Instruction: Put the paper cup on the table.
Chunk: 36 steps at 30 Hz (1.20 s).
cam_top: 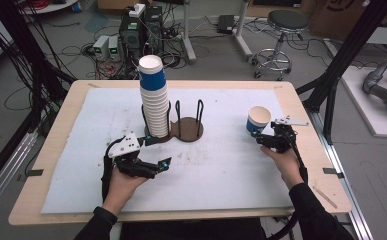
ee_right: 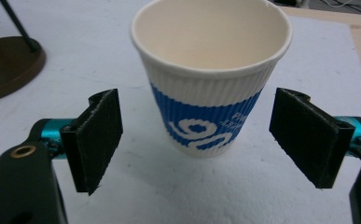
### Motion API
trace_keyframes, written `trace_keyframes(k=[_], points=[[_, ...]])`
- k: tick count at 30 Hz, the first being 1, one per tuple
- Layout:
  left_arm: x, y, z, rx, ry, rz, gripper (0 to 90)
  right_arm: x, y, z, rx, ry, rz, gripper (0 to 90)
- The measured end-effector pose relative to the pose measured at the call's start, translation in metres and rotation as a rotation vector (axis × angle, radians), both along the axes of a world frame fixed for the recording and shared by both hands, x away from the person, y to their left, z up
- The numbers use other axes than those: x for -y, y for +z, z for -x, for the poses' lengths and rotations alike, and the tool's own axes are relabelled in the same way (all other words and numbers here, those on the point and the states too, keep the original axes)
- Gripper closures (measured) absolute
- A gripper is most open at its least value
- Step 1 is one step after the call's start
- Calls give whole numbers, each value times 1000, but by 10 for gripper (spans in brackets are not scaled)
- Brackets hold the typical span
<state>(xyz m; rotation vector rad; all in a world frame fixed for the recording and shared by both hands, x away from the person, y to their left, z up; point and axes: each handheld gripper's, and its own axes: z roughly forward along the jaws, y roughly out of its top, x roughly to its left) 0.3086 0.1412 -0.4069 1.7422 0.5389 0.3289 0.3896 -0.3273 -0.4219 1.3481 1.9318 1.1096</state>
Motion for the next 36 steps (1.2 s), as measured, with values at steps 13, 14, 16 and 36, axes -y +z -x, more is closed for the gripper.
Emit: trace_keyframes(k=[13, 14, 16, 36], points=[[-2, 2, -4, 4, 20, 11, 133, -3, 24, 47, 105, 282, -167, 176], [-1, 2, -4, 5, 21, 12, 134, -3, 25, 51, 120, 326, -164, 176], [0, 4, -6, 13, 22, 10, 134, -1, 27, 57, 134, 369, -170, 176], [-7, 10, 1, 66, 62, 1, 134, -11, 33, 66, 160, 408, -146, 183]])
